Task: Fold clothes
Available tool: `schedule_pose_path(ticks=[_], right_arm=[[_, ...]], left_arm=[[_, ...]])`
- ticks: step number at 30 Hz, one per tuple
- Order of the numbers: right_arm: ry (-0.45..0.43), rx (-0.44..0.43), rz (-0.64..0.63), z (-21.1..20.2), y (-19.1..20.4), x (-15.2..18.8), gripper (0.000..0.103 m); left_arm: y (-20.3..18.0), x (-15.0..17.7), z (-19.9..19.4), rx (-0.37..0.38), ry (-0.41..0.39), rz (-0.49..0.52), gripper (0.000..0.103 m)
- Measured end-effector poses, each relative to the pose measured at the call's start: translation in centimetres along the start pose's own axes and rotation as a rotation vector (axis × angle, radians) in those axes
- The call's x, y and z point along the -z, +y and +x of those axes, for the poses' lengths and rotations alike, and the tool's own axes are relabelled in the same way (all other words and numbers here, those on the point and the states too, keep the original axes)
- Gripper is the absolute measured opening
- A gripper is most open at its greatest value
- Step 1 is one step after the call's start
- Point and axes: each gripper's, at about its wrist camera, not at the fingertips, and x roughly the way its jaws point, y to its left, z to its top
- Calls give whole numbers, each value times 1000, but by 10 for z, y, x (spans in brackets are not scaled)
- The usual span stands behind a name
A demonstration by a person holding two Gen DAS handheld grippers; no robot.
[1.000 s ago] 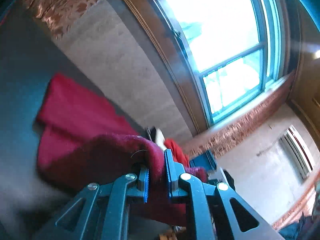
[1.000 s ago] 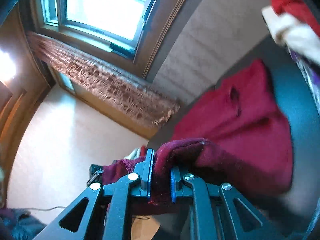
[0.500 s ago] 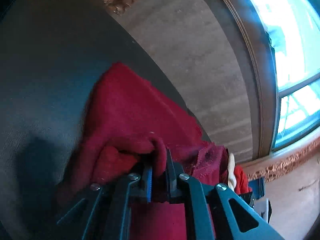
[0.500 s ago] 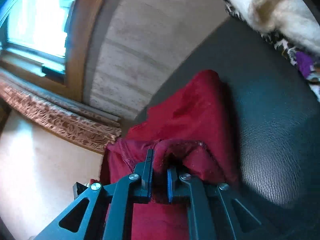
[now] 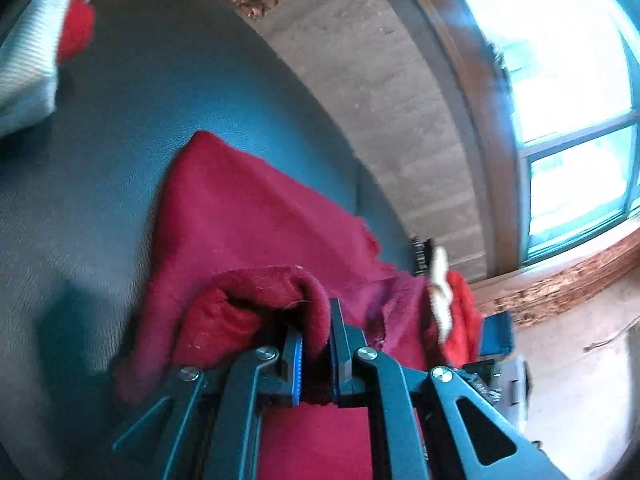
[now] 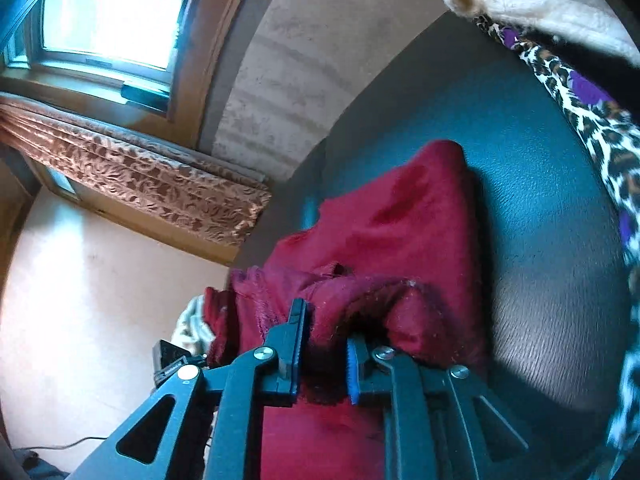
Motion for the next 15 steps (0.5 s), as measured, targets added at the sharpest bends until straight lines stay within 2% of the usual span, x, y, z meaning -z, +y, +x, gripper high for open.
schedule_pose_path(ticks=[3, 4, 5, 6, 7, 8, 9, 12, 15], right_arm=[[-55, -89, 57, -8, 2, -8, 26], [-82, -120, 85, -10, 1, -11, 43], [-123, -147, 130, -11, -2, -16, 73], [-162, -160, 171, -11, -7, -19, 87], [-200, -174, 212, -12, -12, -21, 103], [-228, -182, 244, -12, -15, -23, 103], [-226, -175, 249, -11, -16, -22, 103], [-218, -153, 255, -10, -18, -19, 103], [-188, -87, 120, -17, 5, -12, 103]], left_arm=[[-5, -12, -1, 95, -48, -58, 9], [-5, -18, 1, 127, -65, -86, 9], [-5, -23, 2, 154, -79, -111, 9], [-3, -24, 1, 152, -81, -126, 10], [-1, -25, 0, 150, -82, -140, 17], [1, -27, -1, 148, -84, -155, 27], [3, -28, -1, 145, -85, -169, 30], [9, -33, -4, 139, -89, -213, 31], [15, -37, -6, 132, -93, -256, 31]])
